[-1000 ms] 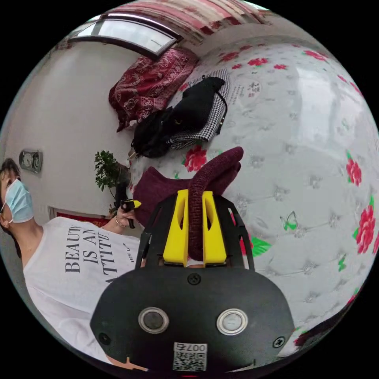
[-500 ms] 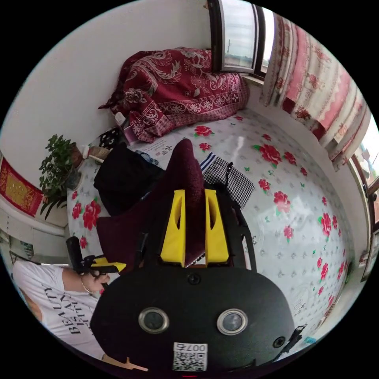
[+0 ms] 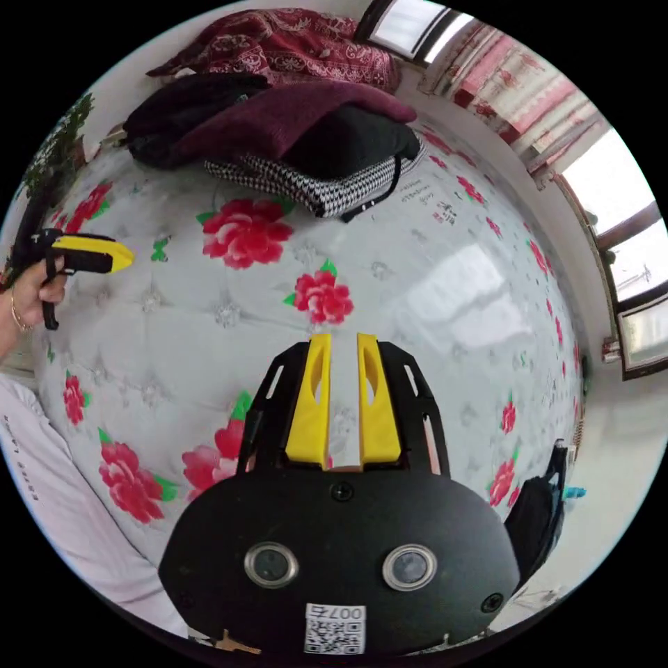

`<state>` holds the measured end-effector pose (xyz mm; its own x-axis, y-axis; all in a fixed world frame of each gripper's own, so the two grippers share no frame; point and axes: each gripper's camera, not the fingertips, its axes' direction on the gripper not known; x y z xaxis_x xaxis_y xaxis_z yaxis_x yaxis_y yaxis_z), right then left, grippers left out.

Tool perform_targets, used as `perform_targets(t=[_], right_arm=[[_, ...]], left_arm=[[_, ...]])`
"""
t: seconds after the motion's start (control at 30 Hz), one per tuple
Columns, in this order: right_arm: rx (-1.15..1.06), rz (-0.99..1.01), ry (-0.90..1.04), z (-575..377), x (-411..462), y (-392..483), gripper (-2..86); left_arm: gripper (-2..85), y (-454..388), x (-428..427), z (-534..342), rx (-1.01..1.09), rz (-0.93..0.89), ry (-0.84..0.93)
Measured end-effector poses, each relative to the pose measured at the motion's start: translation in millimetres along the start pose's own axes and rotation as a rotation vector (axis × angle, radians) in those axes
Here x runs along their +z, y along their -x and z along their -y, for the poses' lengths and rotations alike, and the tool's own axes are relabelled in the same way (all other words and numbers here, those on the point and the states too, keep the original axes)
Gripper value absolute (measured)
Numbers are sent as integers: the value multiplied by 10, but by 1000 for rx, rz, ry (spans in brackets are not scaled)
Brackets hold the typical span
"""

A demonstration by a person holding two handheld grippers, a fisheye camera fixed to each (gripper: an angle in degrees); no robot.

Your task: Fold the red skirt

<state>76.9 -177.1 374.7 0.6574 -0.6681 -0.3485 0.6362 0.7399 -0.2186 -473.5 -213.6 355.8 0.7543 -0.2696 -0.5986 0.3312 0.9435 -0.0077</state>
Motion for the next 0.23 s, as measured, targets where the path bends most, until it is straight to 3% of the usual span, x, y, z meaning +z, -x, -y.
perform_targets(t=[0.1,0.23], right_arm=[[151,-149,110,-777,-110,222,39],[340,-335,249,-1520,-142,113,59]], left_arm=[[8,-443,325,-207,169,111,106],[-7,-767,690,-335,206,81,187]])
